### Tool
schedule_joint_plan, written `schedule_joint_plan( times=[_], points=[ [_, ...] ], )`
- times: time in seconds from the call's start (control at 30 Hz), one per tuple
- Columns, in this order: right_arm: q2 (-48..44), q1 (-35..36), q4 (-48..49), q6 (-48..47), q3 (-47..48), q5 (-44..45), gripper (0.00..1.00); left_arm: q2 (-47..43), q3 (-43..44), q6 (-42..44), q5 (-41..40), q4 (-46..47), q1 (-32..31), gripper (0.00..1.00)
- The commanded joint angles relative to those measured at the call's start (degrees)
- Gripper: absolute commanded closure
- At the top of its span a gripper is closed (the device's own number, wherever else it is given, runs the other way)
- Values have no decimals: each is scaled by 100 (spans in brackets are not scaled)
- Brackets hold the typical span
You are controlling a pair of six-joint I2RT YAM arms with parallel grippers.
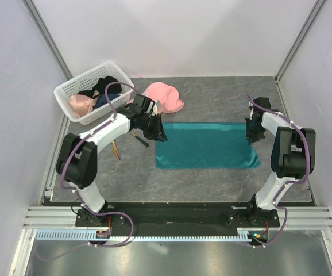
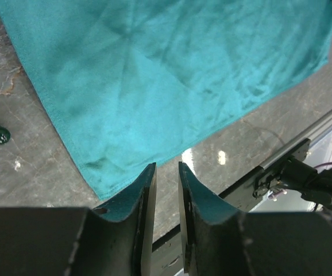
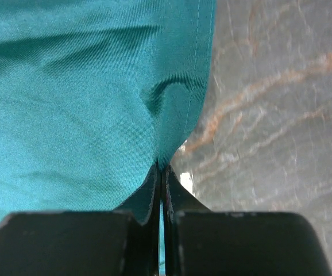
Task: Fold the napkin into a case and place the utensils inside
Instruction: Pick up the rectangle-folded napkin from the center of the board, then fold the rectangle-folded napkin at the center of the board.
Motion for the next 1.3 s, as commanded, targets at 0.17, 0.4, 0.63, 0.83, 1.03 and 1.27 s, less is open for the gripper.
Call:
schedule_joint_plan(
  times=[0.17,0.4,0.63,0.83,1.03,1.27],
  points=[
    [-570,13,-495,359,148,113,100,1214,270,208,-227,553,7,75],
    [-851,57,-933,492,630,-27,100,1558,174,217,-377,641,-160,76],
    [-1168,364,-1374,597,965,-168,100,1567,-72,-3,-368,799,-415,76],
    [-1449,988,-1629,1053,1036,-396,100,1435,-99,-135,-324,826,-556,76],
    [-1432,1814,-1647,1756,1229,-634,100,1102,24,-152,-280,685,-547,76],
    [-1019,2763,-1603,2556,1703,-590,100,811,-177,-144,-254,553,-178,76]
  ],
)
